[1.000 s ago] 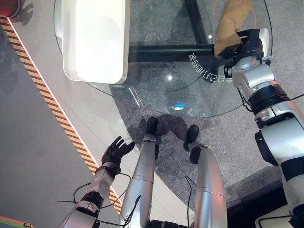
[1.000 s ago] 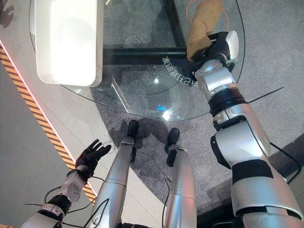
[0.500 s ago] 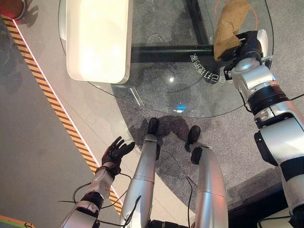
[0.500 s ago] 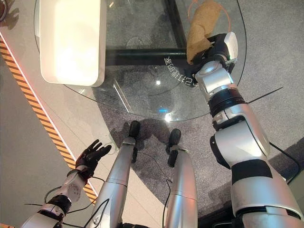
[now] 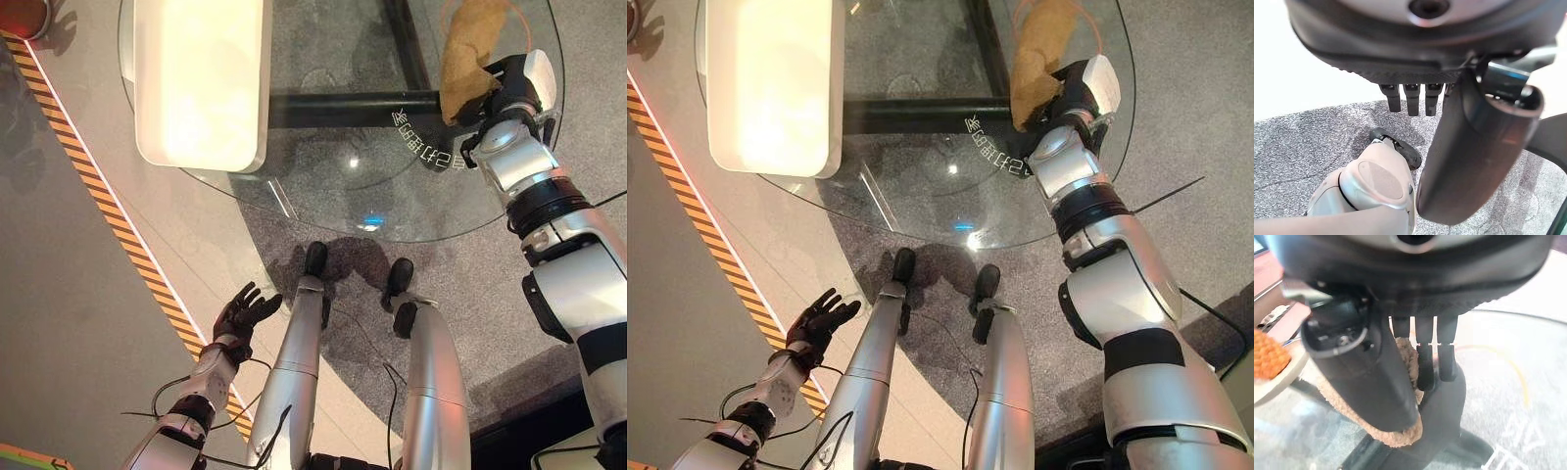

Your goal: Wipe the table with a cloth and put it in the basket.

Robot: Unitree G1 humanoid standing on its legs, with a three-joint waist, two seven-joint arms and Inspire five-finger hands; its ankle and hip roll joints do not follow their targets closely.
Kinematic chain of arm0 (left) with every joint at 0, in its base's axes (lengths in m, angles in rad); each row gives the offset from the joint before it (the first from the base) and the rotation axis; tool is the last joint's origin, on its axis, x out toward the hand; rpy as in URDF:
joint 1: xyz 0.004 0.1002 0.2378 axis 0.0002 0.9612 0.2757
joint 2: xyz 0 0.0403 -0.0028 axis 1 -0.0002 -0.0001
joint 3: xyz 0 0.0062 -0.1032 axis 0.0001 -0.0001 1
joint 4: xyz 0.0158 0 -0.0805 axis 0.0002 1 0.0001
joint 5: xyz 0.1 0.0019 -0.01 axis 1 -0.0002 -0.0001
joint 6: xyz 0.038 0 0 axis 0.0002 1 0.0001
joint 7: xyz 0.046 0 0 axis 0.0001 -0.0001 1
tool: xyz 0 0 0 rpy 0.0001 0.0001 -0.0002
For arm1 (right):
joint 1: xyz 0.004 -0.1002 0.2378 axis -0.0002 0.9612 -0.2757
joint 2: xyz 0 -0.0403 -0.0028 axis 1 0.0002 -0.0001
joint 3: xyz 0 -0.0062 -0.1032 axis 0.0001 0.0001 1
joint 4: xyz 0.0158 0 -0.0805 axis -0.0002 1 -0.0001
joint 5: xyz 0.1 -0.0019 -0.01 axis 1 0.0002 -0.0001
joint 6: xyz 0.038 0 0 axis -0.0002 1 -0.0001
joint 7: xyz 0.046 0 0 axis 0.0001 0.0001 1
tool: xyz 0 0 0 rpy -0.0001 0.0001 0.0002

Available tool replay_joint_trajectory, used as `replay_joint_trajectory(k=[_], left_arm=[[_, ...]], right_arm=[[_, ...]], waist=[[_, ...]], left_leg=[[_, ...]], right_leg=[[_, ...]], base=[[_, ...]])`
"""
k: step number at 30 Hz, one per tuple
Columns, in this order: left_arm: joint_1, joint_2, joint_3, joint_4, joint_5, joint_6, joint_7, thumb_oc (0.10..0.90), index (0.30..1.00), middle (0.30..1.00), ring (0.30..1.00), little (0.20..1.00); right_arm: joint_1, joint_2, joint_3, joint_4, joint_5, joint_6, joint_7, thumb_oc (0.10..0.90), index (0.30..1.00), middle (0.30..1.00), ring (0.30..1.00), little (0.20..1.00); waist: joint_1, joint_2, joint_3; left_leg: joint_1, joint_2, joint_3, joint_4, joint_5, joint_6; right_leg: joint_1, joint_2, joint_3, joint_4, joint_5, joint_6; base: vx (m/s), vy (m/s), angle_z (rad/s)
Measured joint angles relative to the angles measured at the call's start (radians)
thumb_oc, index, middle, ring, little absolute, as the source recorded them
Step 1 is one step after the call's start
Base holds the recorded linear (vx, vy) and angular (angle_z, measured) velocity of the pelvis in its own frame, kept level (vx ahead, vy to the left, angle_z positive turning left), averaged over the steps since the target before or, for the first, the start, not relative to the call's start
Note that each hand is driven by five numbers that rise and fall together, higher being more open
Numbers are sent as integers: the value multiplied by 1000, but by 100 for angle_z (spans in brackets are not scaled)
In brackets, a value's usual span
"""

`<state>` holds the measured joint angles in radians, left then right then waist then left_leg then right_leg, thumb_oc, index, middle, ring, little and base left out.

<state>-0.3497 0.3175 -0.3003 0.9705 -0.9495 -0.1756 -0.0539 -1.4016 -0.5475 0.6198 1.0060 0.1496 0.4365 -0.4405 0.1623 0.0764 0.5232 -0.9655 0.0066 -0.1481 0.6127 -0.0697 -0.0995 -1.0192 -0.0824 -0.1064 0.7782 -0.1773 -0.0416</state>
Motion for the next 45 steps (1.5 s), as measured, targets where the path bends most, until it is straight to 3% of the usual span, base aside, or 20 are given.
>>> replay_joint_trajectory(k=[16,22,31,45], left_arm=[[0,0,-1,-1,0,-1,-1,800,900,900,900,900],[-2,-1,-2,-1,0,-2,-2,800,900,900,900,900],[-15,-18,-2,-3,0,-6,-3,800,900,900,900,900],[-24,-33,0,-3,1,-6,-1,800,900,900,900,900]], right_arm=[[1,-8,107,-13,-265,-61,49,100,300,300,300,200],[4,-13,108,-42,-306,-82,84,100,300,300,300,200],[9,-16,126,-66,-328,-141,134,100,300,300,300,200],[69,20,153,-212,-344,-233,273,100,300,300,300,200]], waist=[[-3,13,0],[-4,13,0],[-4,39,-15],[0,40,-16]], left_leg=[[-1,1,-1,-20,8,-7],[-2,3,-1,-33,14,-12],[-13,9,-9,-43,25,-21],[-17,10,-13,-57,29,-22]], right_leg=[[-6,0,-2,-9,0,1],[-11,1,-3,-12,6,-1],[-17,1,-20,-18,5,-1],[-20,1,-25,-32,9,-8]], base=[[0,0,0],[-26,1,0],[-8,1,1],[0,0,0]])
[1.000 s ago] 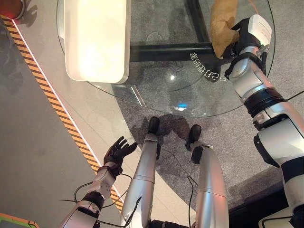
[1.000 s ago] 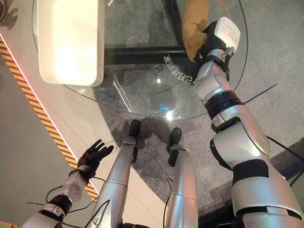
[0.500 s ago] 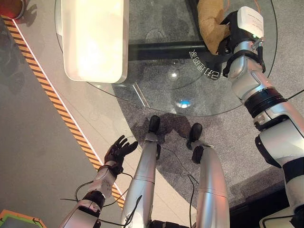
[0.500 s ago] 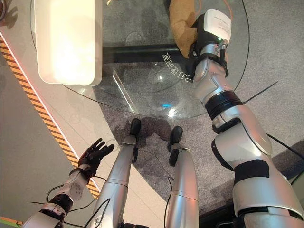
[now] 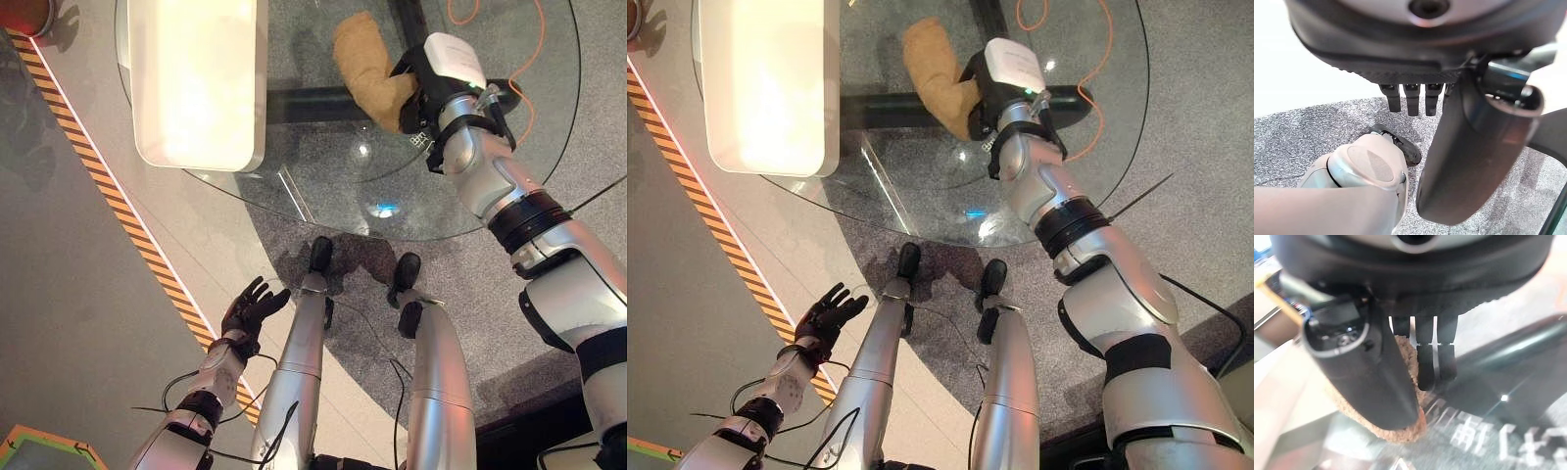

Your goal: Wipe the table with a cloth and put it in the basket.

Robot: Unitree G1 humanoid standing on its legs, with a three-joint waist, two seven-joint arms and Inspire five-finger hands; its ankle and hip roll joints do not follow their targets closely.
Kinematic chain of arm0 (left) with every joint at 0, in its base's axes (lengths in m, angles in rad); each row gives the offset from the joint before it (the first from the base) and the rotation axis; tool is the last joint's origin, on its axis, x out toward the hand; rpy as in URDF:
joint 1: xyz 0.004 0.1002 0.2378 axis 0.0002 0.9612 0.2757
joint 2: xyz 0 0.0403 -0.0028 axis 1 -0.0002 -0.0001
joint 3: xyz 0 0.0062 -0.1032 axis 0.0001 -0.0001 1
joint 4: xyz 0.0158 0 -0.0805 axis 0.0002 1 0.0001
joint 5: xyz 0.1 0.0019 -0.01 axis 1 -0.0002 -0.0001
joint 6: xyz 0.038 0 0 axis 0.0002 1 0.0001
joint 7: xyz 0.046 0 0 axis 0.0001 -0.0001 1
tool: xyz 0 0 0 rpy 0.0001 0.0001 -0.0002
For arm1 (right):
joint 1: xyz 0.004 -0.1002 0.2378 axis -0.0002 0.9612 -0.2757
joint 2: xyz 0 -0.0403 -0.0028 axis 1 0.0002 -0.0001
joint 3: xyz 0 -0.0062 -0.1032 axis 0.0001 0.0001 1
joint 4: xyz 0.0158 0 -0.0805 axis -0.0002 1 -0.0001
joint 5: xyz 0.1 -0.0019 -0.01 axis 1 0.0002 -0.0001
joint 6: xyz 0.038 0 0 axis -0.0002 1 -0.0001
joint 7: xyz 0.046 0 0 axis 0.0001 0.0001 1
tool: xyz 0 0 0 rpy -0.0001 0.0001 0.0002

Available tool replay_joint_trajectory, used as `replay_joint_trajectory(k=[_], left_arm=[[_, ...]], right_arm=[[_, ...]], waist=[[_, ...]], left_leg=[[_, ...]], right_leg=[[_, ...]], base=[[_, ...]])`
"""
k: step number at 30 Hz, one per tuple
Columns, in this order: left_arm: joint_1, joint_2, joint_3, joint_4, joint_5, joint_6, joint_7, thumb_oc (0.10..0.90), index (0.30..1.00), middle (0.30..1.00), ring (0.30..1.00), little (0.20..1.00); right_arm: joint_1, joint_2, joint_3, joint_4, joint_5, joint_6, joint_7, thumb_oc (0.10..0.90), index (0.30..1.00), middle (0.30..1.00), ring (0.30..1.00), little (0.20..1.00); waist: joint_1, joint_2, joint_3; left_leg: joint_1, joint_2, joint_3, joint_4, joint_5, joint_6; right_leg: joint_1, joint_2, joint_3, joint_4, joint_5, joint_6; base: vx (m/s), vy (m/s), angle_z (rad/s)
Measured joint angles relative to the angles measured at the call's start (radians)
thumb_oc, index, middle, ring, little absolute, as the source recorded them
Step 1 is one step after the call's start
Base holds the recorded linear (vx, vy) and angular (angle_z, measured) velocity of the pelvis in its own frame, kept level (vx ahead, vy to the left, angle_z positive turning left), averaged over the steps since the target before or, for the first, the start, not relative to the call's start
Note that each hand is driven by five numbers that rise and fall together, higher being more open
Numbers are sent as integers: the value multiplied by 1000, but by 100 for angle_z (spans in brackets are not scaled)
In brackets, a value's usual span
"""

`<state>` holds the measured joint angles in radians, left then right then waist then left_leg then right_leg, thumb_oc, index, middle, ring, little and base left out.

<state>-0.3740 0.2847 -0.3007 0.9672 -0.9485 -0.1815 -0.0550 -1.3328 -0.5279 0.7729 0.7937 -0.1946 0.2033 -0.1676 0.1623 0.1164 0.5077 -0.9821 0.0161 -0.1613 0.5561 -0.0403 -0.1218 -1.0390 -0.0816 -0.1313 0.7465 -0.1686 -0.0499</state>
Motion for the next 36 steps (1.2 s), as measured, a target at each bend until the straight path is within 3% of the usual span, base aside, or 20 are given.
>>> replay_joint_trajectory(k=[36], left_arm=[[-26,0,1,6,0,3,0,800,900,900,900,900]], right_arm=[[24,24,43,-36,-42,-88,149,100,300,300,300,200]], waist=[[-3,0,0]], left_leg=[[1,-2,0,-13,2,1]], right_leg=[[0,-3,-1,-2,-1,2]], base=[[4,0,0]])
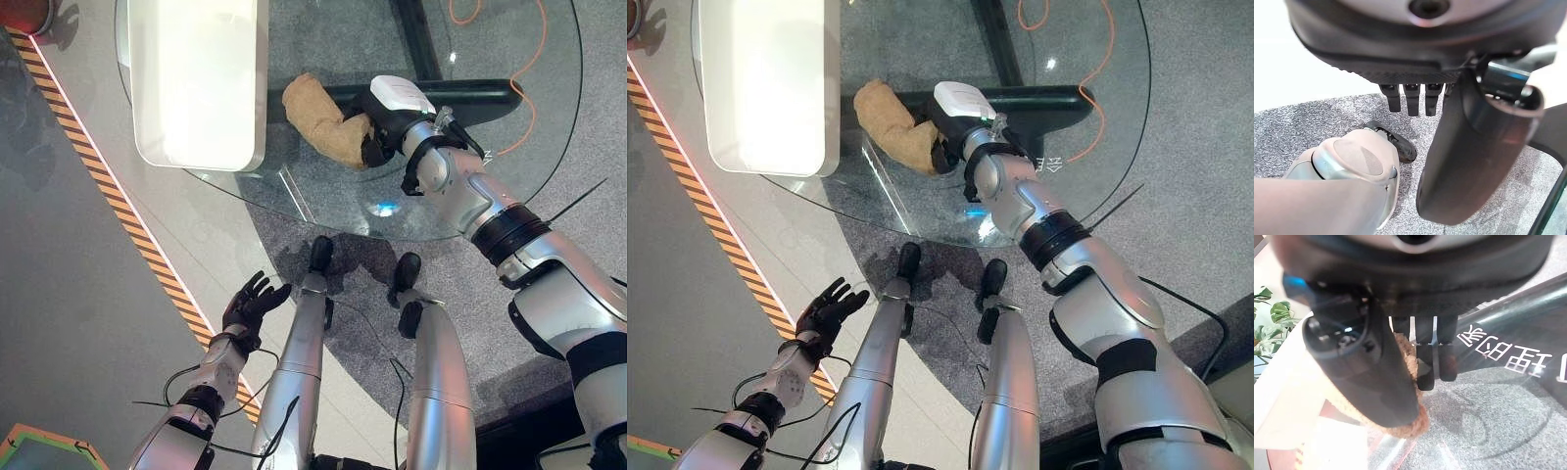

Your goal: Wipe the table with a cloth and put it in the basket.

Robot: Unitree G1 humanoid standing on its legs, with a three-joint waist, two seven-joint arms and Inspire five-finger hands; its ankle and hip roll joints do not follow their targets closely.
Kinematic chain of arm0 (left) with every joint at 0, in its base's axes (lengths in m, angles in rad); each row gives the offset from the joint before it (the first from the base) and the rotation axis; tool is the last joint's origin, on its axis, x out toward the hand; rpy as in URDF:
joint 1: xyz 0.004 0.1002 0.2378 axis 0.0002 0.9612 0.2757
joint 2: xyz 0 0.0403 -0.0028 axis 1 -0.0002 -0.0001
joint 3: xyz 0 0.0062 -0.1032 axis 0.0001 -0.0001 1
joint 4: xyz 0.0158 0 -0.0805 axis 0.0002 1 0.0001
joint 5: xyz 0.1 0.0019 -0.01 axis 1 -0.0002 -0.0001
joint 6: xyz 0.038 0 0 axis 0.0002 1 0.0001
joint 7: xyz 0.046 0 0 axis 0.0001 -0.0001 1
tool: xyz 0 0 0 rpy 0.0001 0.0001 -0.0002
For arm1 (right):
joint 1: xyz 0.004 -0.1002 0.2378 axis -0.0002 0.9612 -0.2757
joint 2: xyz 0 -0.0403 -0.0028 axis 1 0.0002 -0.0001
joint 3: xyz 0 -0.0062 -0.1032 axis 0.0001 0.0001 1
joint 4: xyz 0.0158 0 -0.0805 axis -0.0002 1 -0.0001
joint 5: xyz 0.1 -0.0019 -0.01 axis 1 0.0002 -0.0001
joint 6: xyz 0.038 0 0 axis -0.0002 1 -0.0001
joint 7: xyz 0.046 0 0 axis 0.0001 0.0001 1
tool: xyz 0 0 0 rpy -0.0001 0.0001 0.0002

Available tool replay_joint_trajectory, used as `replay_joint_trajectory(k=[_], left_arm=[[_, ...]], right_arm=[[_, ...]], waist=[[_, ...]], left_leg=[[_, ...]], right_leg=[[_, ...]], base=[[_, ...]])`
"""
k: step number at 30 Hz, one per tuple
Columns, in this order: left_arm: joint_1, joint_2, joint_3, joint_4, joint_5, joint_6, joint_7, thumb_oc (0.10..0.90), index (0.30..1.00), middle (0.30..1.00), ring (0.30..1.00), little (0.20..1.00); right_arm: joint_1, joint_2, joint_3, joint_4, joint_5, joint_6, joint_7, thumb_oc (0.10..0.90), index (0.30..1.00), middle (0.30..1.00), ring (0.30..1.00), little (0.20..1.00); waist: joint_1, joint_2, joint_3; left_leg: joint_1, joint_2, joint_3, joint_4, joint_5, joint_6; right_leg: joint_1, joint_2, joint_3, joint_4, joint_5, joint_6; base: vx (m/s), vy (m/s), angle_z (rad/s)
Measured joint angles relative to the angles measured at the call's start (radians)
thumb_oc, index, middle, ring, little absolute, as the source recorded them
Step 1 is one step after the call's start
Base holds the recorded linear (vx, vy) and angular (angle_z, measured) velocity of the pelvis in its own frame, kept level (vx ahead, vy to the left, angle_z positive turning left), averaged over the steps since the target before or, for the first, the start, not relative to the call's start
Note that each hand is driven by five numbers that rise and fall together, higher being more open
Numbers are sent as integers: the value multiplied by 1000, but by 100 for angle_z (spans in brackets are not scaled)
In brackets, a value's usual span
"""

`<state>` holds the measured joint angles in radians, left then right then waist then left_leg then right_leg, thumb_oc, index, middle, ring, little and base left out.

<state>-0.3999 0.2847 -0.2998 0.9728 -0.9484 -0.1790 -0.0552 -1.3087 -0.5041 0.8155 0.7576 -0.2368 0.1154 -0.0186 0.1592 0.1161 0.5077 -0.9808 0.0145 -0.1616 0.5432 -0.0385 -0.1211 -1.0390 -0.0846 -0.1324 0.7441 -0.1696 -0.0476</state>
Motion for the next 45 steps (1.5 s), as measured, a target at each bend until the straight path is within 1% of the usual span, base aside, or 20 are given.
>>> replay_joint_trajectory(k=[1,2,3,4,6,10,14,16,19,20,25,26,28,33,36,41,45], left_arm=[[-1,0,3,0,0,1,-1,800,900,900,900,900],[-1,0,3,1,0,3,-1,800,900,900,900,900],[-2,0,1,3,0,2,-3,800,900,900,900,900],[-2,0,7,4,0,2,-3,800,900,900,900,900],[-2,1,6,9,0,2,-3,800,900,900,900,900],[-2,1,4,9,0,2,-3,800,900,900,900,900],[-2,1,3,9,-1,2,-3,800,900,900,900,900],[-1,1,2,8,-1,-1,-4,800,900,900,900,900],[0,2,2,9,-2,-1,-3,800,900,900,900,900],[1,2,2,10,-2,-1,-3,800,900,900,900,900],[2,14,1,7,-22,-3,-5,800,900,900,900,900],[2,21,1,7,-26,-3,-5,800,900,900,900,900],[2,32,1,7,-31,-3,-6,800,900,900,900,900],[2,45,0,6,-60,-3,-5,800,900,900,900,900],[2,49,1,6,-62,-3,-6,800,900,900,900,900],[2,50,1,6,-62,-3,-6,800,900,900,900,900],[2,57,1,5,-73,-2,-9,800,900,900,900,900]], right_arm=[[2,0,0,2,0,-2,-6,100,300,300,300,200],[10,1,1,6,0,-5,-15,100,300,300,300,200],[15,3,2,13,0,-6,-27,100,300,300,300,200],[20,5,2,15,0,-7,-42,100,300,300,300,200],[26,9,2,28,2,-10,-78,100,300,300,300,200],[30,24,13,60,6,-5,-149,100,300,300,300,200],[31,32,12,98,69,-3,-238,100,300,300,300,200],[30,30,-12,115,107,-1,-315,100,300,300,300,200],[30,30,-58,134,156,6,-406,100,300,300,300,200],[30,29,-63,137,164,7,-422,100,300,300,300,200],[28,26,-132,164,248,8,-540,100,300,300,300,200],[23,25,-137,167,263,7,-561,100,300,300,300,200],[21,9,-145,174,277,3,-584,100,300,300,300,200],[20,-42,-189,210,308,4,-642,100,300,300,300,200],[20,-66,-245,242,333,8,-692,100,300,300,300,200],[20,-110,-290,287,406,26,-751,100,300,300,300,200],[19,-129,-310,318,476,17,-769,100,300,300,300,200]], waist=[[-1,0,0],[-1,0,0],[0,-1,0],[-1,-1,0],[-1,-1,0],[-1,-1,0],[2,-2,0],[2,-2,0],[3,-7,4],[2,-8,4],[3,-25,15],[2,-33,20],[2,-44,26],[0,-46,28],[-3,-50,30],[-17,-54,32],[-31,-54,33]], left_leg=[[2,-1,0,1,-3,5],[8,-2,0,2,-2,4],[11,-3,0,0,2,1],[13,-4,0,3,0,5],[16,-6,1,3,3,1],[15,-7,0,6,3,4],[6,-8,-3,14,2,8],[-10,-13,-6,18,4,12],[-27,-22,-7,26,9,18],[-30,-23,-7,30,9,19],[-47,-31,-2,36,10,25],[-49,-31,4,37,11,26],[-50,-33,12,39,11,29],[-53,-40,13,37,14,34],[-55,-40,14,36,13,36],[-55,-40,15,35,11,40],[-55,-38,18,37,7,47]], right_leg=[[1,0,1,2,-8,11],[6,-2,1,4,-9,12],[9,-4,0,4,-3,4],[11,-5,1,4,-10,13],[15,-7,1,4,-5,5],[15,-8,1,4,-1,7],[13,-7,0,3,1,16],[0,-9,1,2,4,19],[-15,-16,4,2,10,26],[-16,-16,4,2,11,27],[-31,-22,13,-1,18,34],[-36,-22,19,-1,20,36],[-38,-23,28,-1,22,38],[-38,-28,30,-7,25,42],[-38,-28,32,-15,28,45],[-37,-27,33,-18,34,47],[-36,-23,36,-22,35,47]], base=[[64,-6,3],[-5,3,3],[0,3,5],[0,0,0],[0,0,0],[0,0,0],[0,0,0],[0,8,2],[0,11,3],[0,0,0],[0,17,0],[6,14,-8],[4,11,-5],[0,0,0],[0,0,0],[0,0,0],[3,-1,-2]])
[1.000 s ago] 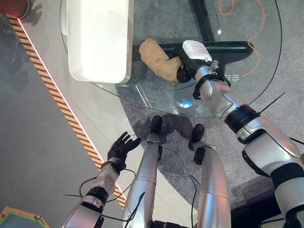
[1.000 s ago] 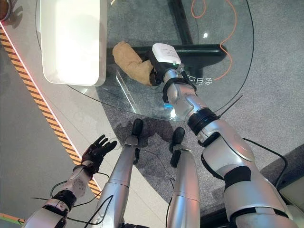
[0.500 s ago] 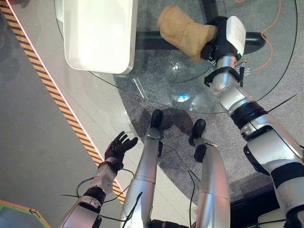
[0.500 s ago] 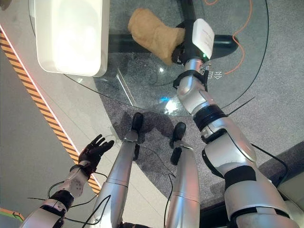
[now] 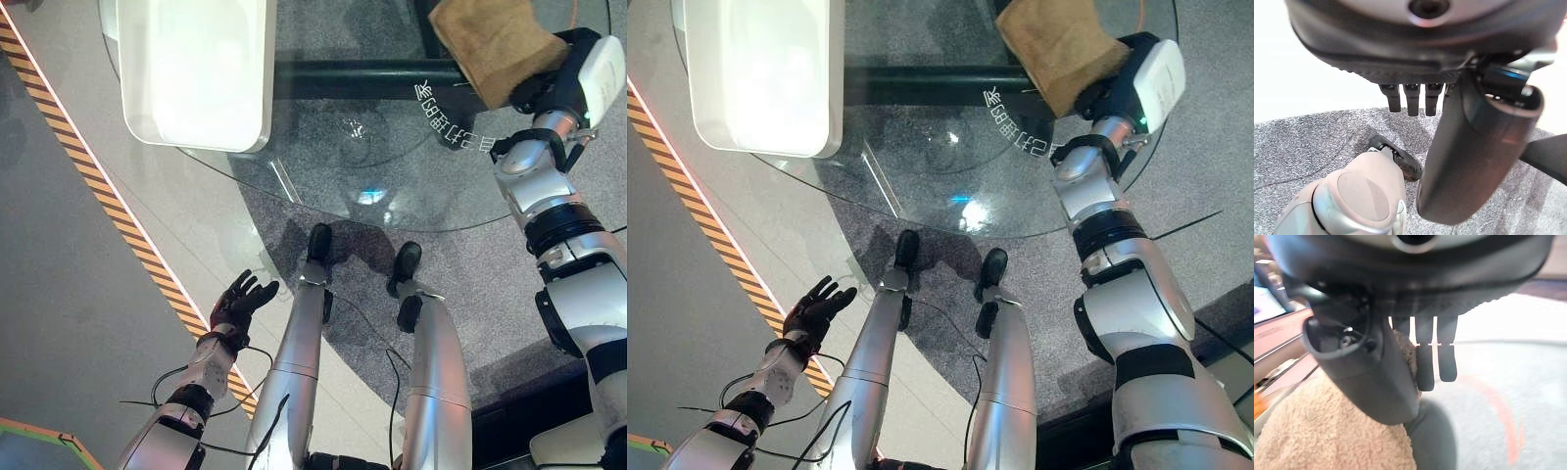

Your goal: Wipe the table with a cloth and put it in the basket.

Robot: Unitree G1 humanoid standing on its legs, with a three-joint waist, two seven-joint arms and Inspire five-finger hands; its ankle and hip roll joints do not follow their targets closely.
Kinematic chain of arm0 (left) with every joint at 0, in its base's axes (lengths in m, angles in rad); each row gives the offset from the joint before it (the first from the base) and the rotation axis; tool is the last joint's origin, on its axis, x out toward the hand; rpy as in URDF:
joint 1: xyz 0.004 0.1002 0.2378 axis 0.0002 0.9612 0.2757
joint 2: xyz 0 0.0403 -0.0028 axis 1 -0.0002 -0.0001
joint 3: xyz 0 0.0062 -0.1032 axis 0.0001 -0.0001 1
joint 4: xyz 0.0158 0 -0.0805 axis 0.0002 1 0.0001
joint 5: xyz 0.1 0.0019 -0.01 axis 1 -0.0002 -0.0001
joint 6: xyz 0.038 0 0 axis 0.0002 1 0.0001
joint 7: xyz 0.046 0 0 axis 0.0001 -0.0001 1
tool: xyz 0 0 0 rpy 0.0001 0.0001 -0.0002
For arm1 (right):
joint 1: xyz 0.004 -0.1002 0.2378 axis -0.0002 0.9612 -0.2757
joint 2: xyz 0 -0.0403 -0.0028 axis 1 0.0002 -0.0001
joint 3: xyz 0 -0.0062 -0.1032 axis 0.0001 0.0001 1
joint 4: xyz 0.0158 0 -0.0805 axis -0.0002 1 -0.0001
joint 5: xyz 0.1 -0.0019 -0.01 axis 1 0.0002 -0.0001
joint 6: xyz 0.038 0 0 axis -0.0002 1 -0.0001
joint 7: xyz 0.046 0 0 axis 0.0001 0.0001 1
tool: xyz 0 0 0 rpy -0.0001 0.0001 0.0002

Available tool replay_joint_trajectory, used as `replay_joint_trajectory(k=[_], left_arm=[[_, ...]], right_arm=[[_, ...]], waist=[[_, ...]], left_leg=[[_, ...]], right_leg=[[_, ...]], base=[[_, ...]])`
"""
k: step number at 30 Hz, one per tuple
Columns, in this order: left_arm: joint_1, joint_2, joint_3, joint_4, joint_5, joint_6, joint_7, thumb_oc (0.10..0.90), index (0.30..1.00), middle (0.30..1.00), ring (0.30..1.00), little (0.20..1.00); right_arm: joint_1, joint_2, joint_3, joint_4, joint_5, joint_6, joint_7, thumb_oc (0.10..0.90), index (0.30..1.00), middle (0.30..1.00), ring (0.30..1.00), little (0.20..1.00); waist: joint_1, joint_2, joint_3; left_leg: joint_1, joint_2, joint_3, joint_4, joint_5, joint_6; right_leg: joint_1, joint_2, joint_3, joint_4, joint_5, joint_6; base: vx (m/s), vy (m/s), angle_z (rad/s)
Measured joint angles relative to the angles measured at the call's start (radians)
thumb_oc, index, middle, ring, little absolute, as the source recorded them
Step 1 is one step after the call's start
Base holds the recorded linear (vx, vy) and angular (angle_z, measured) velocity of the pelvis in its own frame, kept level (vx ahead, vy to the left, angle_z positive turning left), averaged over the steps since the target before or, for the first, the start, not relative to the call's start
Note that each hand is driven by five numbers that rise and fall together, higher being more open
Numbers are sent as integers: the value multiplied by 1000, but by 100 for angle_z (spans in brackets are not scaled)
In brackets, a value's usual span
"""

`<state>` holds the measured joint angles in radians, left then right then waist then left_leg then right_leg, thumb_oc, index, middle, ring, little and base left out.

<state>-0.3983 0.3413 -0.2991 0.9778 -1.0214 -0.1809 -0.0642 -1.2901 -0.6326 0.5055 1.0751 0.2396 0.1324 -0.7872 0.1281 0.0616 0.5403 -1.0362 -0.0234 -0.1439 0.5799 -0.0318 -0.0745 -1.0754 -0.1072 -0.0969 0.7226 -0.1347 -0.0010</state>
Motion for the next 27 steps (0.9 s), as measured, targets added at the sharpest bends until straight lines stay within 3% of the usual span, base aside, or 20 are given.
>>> replay_joint_trajectory(k=[8,19,27], left_arm=[[-1,26,1,-1,-5,5,-7,800,900,900,900,900],[-1,27,3,2,-5,5,-9,800,900,900,900,900],[-2,23,25,4,-4,4,-11,800,900,900,900,900]], right_arm=[[0,-6,-43,47,69,-35,-4,100,300,300,300,200],[8,-13,-38,12,64,-46,29,100,300,300,300,200],[20,-40,50,-126,-84,-20,160,100,300,300,300,200]], waist=[[-20,0,0],[-26,0,0],[-33,0,0]], left_leg=[[0,4,1,0,-1,1],[0,8,3,-3,-1,2],[1,22,5,-22,4,-5]], right_leg=[[3,4,1,-11,8,0],[3,9,2,-16,10,-1],[-1,21,-2,-29,20,-10]], base=[[1,-3,-1],[-1,0,0],[-15,-11,-4]])
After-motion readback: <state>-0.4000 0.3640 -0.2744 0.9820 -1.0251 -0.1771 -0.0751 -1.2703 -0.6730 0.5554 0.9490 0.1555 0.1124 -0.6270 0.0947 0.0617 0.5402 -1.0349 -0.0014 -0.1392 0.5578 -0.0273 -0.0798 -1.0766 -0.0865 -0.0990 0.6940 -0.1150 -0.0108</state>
